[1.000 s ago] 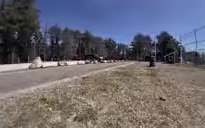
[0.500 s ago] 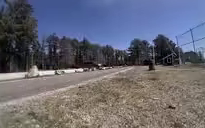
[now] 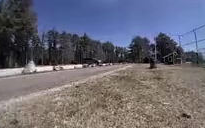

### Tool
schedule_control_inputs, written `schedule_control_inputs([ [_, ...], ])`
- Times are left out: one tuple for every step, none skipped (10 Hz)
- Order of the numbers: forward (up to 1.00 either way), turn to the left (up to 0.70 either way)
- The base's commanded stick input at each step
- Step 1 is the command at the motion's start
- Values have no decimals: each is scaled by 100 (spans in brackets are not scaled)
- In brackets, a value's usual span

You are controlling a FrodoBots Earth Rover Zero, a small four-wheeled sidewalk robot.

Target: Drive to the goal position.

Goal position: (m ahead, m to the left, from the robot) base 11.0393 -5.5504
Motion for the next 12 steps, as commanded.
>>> schedule_control_inputs([
  [70, 0],
  [70, 0],
  [70, -8],
  [70, -26],
  [70, -35],
  [70, -35],
  [70, -35],
  [70, -35],
  [70, -35],
  [70, -35],
  [70, -35],
  [70, -35],
])
